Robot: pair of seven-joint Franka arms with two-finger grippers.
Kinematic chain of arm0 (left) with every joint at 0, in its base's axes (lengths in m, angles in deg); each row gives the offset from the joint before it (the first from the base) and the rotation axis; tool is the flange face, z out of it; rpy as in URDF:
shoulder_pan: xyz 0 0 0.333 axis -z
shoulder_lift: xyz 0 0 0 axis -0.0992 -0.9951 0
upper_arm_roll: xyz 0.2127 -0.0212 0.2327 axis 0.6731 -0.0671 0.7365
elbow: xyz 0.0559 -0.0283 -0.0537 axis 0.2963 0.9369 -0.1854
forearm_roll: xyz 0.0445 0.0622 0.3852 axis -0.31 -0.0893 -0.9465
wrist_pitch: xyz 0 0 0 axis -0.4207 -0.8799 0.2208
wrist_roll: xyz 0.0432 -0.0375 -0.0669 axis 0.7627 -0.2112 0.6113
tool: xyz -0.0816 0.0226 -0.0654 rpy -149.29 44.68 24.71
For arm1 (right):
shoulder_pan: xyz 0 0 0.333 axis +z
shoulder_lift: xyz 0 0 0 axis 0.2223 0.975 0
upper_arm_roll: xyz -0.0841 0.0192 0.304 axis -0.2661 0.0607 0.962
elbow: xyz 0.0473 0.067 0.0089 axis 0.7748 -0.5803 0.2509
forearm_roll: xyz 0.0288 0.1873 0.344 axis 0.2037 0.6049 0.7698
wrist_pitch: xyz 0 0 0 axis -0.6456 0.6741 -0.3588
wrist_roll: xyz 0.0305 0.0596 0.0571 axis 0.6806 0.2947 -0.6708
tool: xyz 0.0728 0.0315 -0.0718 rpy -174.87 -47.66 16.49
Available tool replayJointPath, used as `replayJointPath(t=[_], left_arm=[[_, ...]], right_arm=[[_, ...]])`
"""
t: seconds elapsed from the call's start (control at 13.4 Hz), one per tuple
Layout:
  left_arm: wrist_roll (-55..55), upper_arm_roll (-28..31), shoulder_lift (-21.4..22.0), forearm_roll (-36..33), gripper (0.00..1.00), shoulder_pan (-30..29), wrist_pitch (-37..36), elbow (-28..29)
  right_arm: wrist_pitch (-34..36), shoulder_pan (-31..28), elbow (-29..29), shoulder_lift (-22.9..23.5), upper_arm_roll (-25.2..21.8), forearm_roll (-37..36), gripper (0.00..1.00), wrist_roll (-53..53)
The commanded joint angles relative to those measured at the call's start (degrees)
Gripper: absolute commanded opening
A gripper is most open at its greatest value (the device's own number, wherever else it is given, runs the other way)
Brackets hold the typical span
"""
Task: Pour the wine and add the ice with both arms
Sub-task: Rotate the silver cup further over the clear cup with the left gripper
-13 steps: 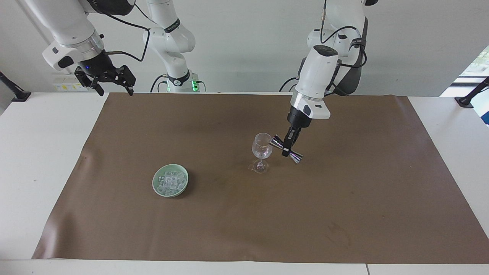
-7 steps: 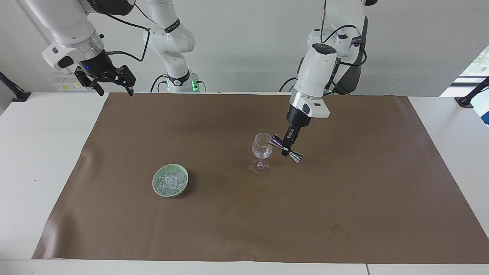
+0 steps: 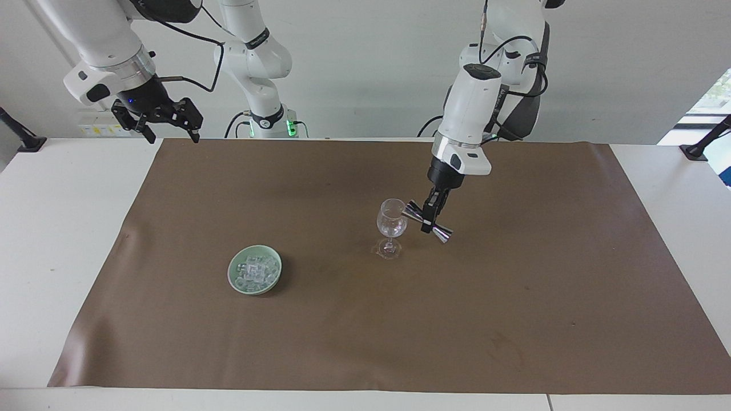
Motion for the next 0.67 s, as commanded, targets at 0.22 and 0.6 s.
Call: replayJointPath(t=[0.22, 0.6], left_arm=[[1.8, 0.7, -0.5, -2.0, 0.00, 1.3, -2.2, -1.5], [1.7, 0.8, -0.5, -2.4, 0.00, 2.9, -2.5, -1.3]], right_arm=[[0.3, -0.4, -0.2, -0.6, 0.2, 0.2, 1.00, -0.7], [0.4, -0.4, -0.2, -0.6, 0.2, 0.2, 1.00, -0.7]])
